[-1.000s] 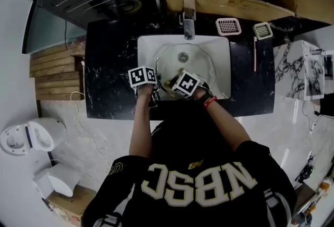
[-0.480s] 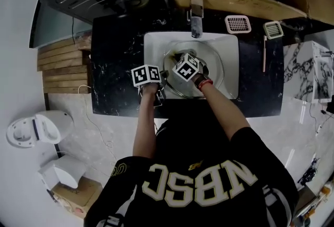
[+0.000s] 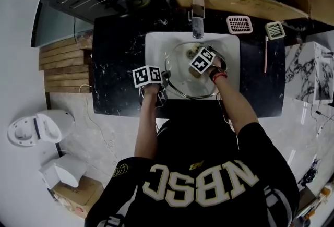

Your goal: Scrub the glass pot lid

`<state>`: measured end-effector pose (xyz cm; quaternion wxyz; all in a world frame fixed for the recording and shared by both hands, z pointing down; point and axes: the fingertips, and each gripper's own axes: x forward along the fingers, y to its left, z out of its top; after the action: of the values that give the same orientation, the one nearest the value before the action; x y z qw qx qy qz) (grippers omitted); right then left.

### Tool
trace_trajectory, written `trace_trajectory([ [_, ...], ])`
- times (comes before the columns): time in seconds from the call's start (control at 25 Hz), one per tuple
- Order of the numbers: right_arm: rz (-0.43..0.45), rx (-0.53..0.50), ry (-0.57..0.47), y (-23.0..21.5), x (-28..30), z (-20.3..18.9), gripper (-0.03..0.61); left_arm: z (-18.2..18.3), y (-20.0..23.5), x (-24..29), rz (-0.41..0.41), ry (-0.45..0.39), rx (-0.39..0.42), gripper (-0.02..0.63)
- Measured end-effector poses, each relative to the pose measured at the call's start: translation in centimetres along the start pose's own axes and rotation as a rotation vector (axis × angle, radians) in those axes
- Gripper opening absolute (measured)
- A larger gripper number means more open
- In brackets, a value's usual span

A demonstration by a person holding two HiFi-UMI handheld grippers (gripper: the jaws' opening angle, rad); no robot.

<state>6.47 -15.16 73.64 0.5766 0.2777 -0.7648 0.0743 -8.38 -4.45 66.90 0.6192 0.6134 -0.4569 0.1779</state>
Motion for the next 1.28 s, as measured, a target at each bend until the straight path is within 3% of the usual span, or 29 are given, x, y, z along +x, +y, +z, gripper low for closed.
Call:
trace_trajectory([
  [0.24, 0.037, -0.118, 0.106, -1.2, -2.5, -5.0, 0.037, -0.1, -0.1, 0.1, 0.032, -0.002, 0.067, 0.089],
  [0.56, 0.297, -0.162, 0.302, 5.1, -8.1, -9.5, 0.037, 0.1, -0.2, 0.0, 0.017, -0.014, 0.069, 0.089],
  [0.72, 0.405, -0.144, 0.308, 7.8, -10.3, -10.2, 0.037, 0.2, -0.3, 0.1, 0.013, -0.022, 0.068, 0.086],
  [0.84, 0.428, -0.104, 0.321, 8.5, -11.5, -10.6, 0.038, 0.1, -0.4, 0.2, 0.013, -0.021, 0.068, 0.086],
  [0.92, 0.462, -0.076, 0.3, 9.5, -12.2, -10.1, 0.04, 0.2, -0.4, 0.2, 0.014, -0.022, 0.071, 0.086],
  [1.16, 0.623, 0.075, 0.102, 13.9, -12.8, -5.7, 0.041, 0.2, -0.2, 0.1, 0.019, -0.02, 0.08, 0.086],
  [1.28, 0.647, 0.109, 0.026, 15.4, -12.5, -2.9, 0.041, 0.2, 0.0, 0.1, 0.025, -0.02, 0.071, 0.086],
])
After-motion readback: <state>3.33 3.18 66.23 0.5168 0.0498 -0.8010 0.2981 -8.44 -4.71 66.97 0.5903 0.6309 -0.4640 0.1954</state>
